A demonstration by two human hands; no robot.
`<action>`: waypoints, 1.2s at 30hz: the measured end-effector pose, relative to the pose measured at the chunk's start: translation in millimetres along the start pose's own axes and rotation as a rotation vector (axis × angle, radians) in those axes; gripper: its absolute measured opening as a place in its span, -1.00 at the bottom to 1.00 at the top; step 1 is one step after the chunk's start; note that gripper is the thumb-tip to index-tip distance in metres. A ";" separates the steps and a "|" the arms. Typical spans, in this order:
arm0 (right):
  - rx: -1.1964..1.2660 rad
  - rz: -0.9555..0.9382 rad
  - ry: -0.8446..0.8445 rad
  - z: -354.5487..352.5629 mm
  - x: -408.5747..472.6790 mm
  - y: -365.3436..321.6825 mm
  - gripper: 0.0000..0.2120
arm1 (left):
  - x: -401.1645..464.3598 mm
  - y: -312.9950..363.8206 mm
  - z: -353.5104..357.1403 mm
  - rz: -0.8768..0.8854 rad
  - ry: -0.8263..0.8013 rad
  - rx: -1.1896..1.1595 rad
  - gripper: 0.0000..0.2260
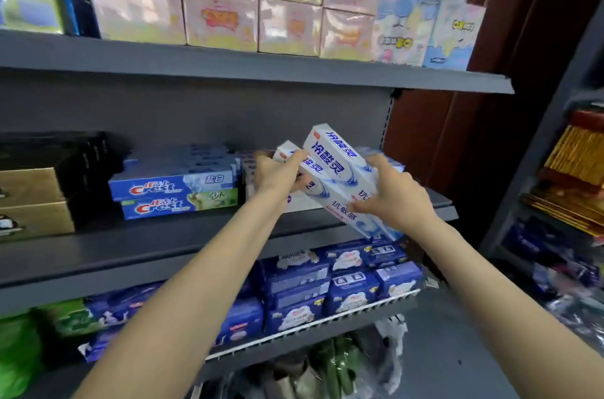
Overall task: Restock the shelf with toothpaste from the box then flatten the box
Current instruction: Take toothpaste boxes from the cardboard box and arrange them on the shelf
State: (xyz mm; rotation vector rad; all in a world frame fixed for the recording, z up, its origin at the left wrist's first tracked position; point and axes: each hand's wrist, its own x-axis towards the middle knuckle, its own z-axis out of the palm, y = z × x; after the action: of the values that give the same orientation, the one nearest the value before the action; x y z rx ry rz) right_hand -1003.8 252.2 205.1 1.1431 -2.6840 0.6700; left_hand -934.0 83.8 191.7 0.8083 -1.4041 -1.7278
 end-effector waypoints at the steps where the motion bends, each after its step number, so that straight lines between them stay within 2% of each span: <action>1: -0.002 -0.002 -0.016 -5.1 10.6 16.0 -0.32 | 2.6 -1.1 13.6 -0.023 -0.046 0.038 -0.76; 2: -0.005 -0.010 -0.034 -10.8 22.3 31.7 -0.33 | 4.6 -1.8 26.0 -0.024 -0.091 0.102 -0.77; 5: -0.003 -0.062 -0.109 -25.2 64.6 79.7 -0.36 | 15.2 -6.2 54.3 0.034 -0.290 0.373 -0.55; 8: -0.005 -0.143 -0.172 -35.1 109.2 120.0 -0.26 | 32.5 -11.0 78.4 0.132 -0.399 0.562 -0.50; 10: 0.019 -0.178 -0.192 -39.8 136.0 140.5 -0.17 | 42.9 -14.1 95.4 0.208 -0.343 0.592 -0.54; 12: 0.019 -0.217 -0.163 -40.9 158.5 156.8 -0.16 | 53.3 -18.2 113.2 0.263 -0.263 0.566 -0.61; 16: 0.141 -0.239 -0.048 -33.3 191.6 183.6 -0.33 | 75.1 -30.7 143.0 0.193 -0.075 0.462 -0.62; 19: 0.180 -0.238 -0.057 -27.1 209.8 197.2 -0.46 | 99.1 -39.9 153.6 0.147 0.068 0.458 -0.58; 23: 0.208 -0.219 -0.084 -16.9 229.2 202.8 -0.59 | 136.3 -40.8 160.2 0.063 0.049 0.251 -0.73; 27: 0.161 -0.278 -0.097 -5.1 247.5 207.0 -0.62 | 171.8 -38.7 172.9 0.018 0.069 0.258 -0.58; 29: 0.174 -0.319 -0.097 1.7 257.9 209.1 -0.55 | 189.3 -42.5 180.0 0.045 0.073 0.259 -0.63; 31: 0.171 -0.355 -0.090 9.3 270.3 211.3 -0.53 | 202.8 -47.2 183.9 0.090 0.139 0.345 -0.66; 34: 0.127 -0.393 -0.092 20.0 288.7 213.8 -0.52 | 226.4 -56.2 180.3 0.108 0.250 0.708 -0.52; 36: 0.090 -0.390 -0.119 28.0 298.9 212.9 -0.47 | 233.8 -58.1 176.5 0.075 0.253 0.956 -0.45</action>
State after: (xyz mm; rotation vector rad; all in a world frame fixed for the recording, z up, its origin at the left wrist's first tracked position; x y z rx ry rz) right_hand -1363.7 175.6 197.8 1.7167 -2.4282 0.6757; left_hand -1212.6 -20.9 166.5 1.3771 -2.0360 -0.7804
